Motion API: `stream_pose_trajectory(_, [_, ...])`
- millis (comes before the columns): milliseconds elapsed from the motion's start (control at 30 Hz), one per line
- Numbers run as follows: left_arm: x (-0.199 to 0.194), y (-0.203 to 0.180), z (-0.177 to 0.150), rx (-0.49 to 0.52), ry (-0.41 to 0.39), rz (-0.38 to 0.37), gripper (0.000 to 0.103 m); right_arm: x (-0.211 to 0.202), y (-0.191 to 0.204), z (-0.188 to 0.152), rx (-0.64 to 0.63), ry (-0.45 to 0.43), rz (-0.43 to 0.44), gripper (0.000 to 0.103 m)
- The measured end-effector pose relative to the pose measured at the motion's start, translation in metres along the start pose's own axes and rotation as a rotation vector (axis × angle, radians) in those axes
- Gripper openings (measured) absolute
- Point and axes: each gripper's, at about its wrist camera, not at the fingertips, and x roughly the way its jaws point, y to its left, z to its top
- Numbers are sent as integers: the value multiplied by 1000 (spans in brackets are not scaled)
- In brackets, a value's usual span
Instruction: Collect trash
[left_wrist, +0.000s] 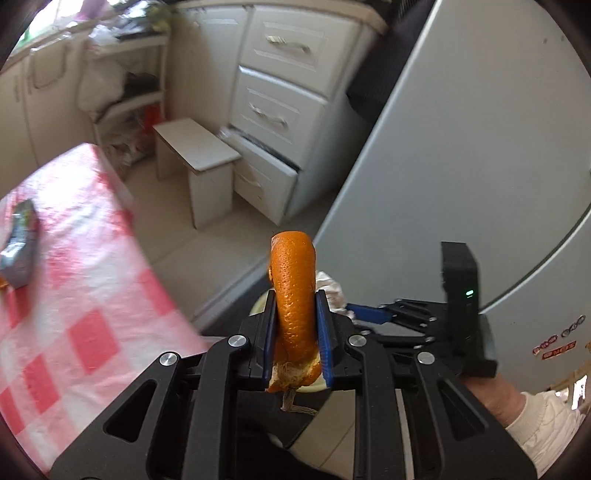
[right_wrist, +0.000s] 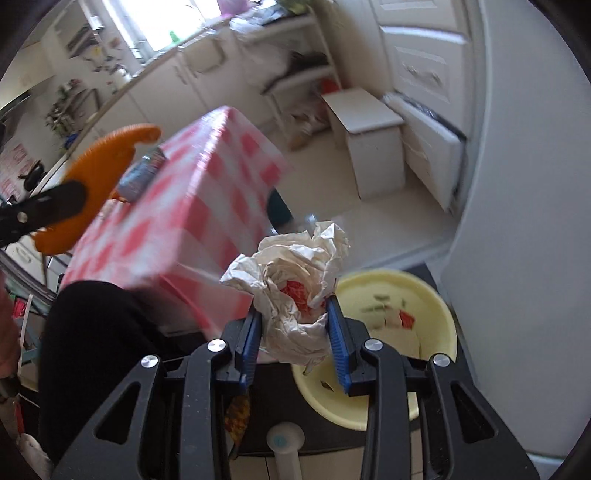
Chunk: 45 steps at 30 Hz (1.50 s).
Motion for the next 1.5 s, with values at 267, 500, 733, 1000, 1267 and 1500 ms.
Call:
stream_pose_trajectory(267, [74,-28,9,41,154,63,44,0,-43,-13,111,39,-101,64])
stream_pose_trajectory(500, [-10,-18,0,47,-109,232,76,-48,-20,1,97,-122,-116,73])
stream_pose_trajectory(733, [-143,29,-38,-46,-375,485,96,-91,93,31,-96,-340,-55,90])
stream_pose_trajectory(1000, [-249,94,-95,-178,-461,719,96,-114,212,31,-232,-457,98,94])
stream_pose_trajectory(1267, [-313,136,-144,-290,-535,858,96,-125,288,20,-358,-484,159,94])
stream_pose_trajectory(1500, [-332,153,-162,-369,-570,871,96,-133,321,12,-418,-521,163,96])
